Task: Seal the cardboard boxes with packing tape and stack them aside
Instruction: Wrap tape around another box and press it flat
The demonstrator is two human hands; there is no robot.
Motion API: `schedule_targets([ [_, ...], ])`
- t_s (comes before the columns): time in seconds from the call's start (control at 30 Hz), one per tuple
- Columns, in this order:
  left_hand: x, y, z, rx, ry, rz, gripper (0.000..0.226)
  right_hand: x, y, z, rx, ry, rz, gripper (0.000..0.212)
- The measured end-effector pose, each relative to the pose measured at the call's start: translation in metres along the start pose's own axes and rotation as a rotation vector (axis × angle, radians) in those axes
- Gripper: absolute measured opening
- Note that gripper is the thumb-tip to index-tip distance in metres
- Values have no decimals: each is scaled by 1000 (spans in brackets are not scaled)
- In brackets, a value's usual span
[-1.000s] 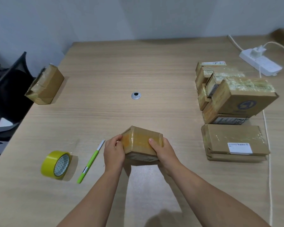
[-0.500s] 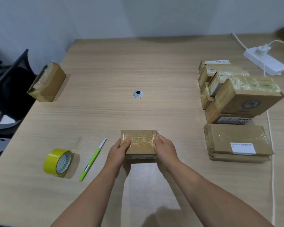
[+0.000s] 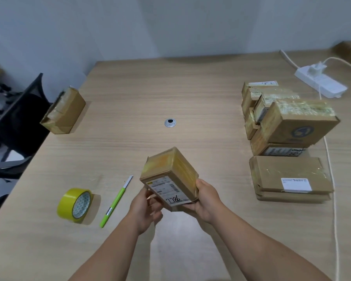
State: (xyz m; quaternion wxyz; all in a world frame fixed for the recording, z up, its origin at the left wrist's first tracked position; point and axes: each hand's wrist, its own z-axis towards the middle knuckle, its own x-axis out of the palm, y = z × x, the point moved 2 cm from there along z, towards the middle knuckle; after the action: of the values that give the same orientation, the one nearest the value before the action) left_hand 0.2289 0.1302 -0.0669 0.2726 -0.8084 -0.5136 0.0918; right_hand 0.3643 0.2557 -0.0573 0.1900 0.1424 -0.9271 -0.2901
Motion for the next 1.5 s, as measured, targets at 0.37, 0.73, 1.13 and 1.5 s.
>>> schedule_targets([
  [0.37, -4, 13, -27, 116, 4, -100, 29, 7, 6, -15, -271, 9, -358, 39],
  [0.73, -34, -4, -23, 366, -165, 29, 52, 18, 13, -18, -330, -26, -591, 18],
  [1.13, -10, -21, -29, 520, -58, 122, 25, 10, -1, -36, -328, -280, -505, 55],
  [1.5, 104, -7, -49, 534, 216, 244, 25, -77, 39, -68, -507, -533, -225, 34],
])
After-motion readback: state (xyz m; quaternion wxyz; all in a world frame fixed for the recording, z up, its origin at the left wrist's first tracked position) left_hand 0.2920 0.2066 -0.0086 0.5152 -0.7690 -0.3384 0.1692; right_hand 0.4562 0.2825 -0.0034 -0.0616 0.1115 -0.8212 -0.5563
